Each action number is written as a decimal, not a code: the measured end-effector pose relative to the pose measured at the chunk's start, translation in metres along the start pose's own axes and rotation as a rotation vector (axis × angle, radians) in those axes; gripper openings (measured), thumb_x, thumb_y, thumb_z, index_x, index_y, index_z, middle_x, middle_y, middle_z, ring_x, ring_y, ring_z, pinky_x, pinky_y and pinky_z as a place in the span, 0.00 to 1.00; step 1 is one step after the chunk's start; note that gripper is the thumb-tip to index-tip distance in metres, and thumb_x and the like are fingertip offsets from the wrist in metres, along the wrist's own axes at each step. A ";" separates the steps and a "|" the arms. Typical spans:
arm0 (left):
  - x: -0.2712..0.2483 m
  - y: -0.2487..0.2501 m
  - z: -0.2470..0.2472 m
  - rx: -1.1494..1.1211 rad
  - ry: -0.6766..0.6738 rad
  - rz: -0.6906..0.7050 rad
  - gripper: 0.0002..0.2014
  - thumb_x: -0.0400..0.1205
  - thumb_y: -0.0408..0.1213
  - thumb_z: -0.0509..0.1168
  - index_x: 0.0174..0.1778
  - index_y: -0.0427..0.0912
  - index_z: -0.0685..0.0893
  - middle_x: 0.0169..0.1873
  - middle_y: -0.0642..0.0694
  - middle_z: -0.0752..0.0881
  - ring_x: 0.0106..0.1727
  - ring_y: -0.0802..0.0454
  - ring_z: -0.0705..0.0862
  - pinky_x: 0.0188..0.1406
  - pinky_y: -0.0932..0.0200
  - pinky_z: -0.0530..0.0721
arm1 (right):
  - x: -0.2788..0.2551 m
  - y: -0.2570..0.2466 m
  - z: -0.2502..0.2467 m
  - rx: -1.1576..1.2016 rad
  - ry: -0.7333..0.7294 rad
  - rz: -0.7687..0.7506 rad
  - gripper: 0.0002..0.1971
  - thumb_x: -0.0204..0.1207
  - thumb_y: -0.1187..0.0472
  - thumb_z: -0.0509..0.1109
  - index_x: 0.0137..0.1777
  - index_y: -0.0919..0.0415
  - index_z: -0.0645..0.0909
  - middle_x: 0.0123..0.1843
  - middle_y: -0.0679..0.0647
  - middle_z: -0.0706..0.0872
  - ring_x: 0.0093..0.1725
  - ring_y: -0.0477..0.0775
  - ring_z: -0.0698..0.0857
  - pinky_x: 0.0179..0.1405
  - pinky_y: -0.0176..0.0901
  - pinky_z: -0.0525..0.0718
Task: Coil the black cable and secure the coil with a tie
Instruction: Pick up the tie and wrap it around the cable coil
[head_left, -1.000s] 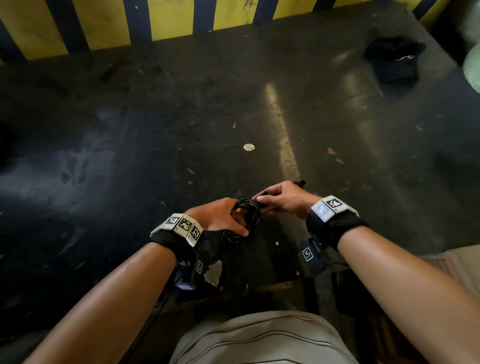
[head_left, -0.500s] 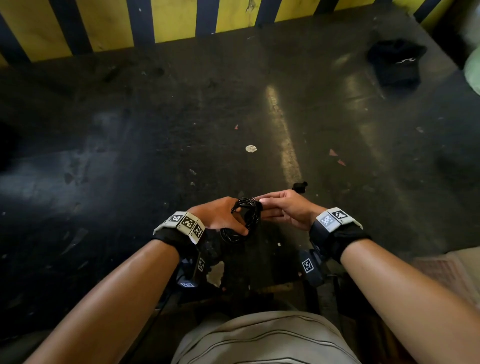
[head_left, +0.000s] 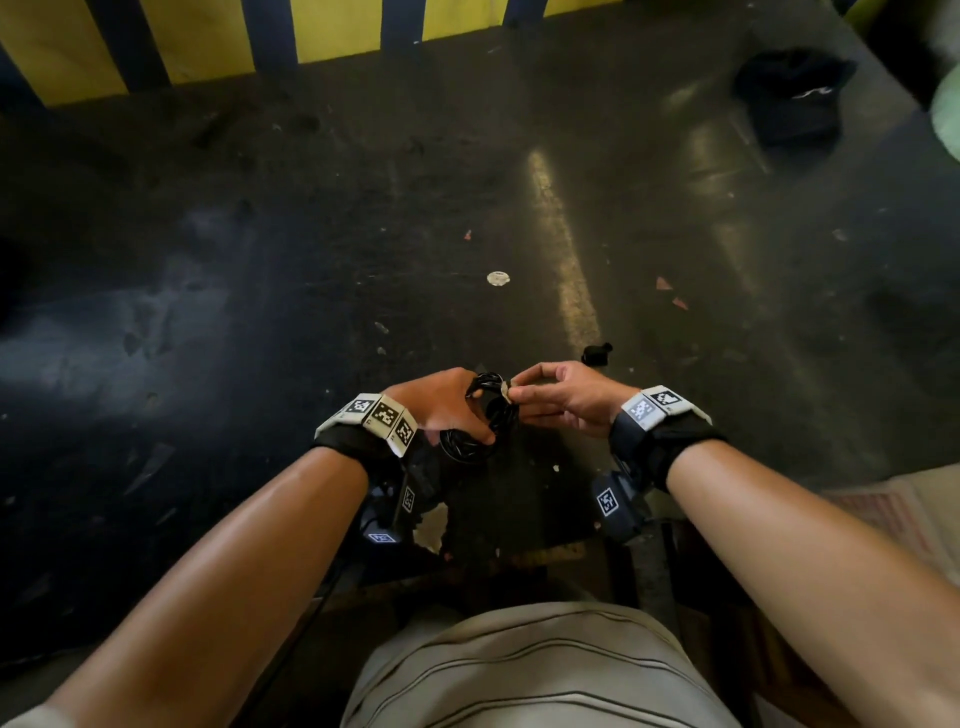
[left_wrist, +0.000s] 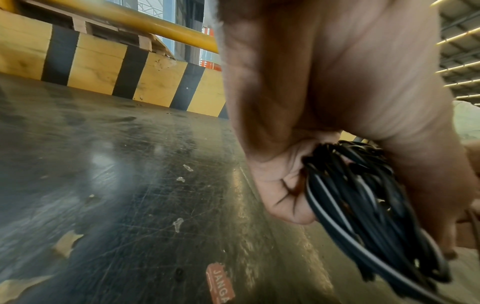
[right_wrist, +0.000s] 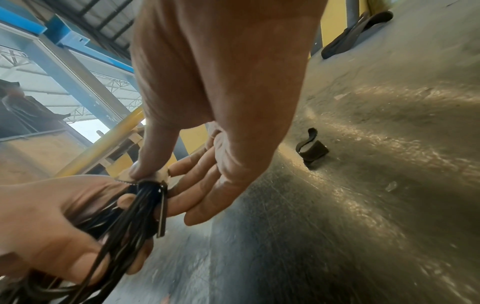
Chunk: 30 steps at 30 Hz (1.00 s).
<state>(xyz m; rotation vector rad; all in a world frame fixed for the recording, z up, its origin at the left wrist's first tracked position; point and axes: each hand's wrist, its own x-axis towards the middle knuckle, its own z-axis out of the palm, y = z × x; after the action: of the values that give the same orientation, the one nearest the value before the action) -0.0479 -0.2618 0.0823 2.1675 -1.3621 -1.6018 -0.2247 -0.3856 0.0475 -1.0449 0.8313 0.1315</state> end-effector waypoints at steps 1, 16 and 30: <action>0.001 0.001 -0.001 0.004 -0.001 -0.004 0.32 0.60 0.50 0.82 0.60 0.48 0.85 0.52 0.46 0.90 0.54 0.46 0.90 0.50 0.36 0.92 | 0.000 -0.001 0.000 -0.007 0.002 0.004 0.09 0.74 0.66 0.80 0.50 0.57 0.84 0.46 0.57 0.91 0.43 0.52 0.89 0.58 0.50 0.89; 0.012 0.020 -0.003 0.031 0.026 -0.021 0.25 0.74 0.37 0.80 0.65 0.42 0.80 0.50 0.47 0.88 0.48 0.52 0.89 0.30 0.64 0.83 | 0.001 -0.014 0.001 -0.152 0.054 -0.027 0.21 0.70 0.69 0.83 0.60 0.56 0.82 0.63 0.70 0.90 0.64 0.68 0.89 0.71 0.66 0.83; 0.026 0.016 -0.003 -0.120 0.099 0.013 0.19 0.80 0.44 0.75 0.63 0.42 0.81 0.52 0.45 0.89 0.53 0.51 0.89 0.53 0.54 0.87 | 0.002 -0.015 -0.013 -0.315 0.186 -0.136 0.14 0.75 0.71 0.79 0.56 0.57 0.82 0.47 0.62 0.90 0.44 0.60 0.90 0.53 0.61 0.90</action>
<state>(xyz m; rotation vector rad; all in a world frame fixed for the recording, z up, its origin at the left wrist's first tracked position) -0.0536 -0.2908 0.0745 2.1329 -1.2177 -1.5081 -0.2239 -0.4048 0.0537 -1.4236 0.9231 0.0507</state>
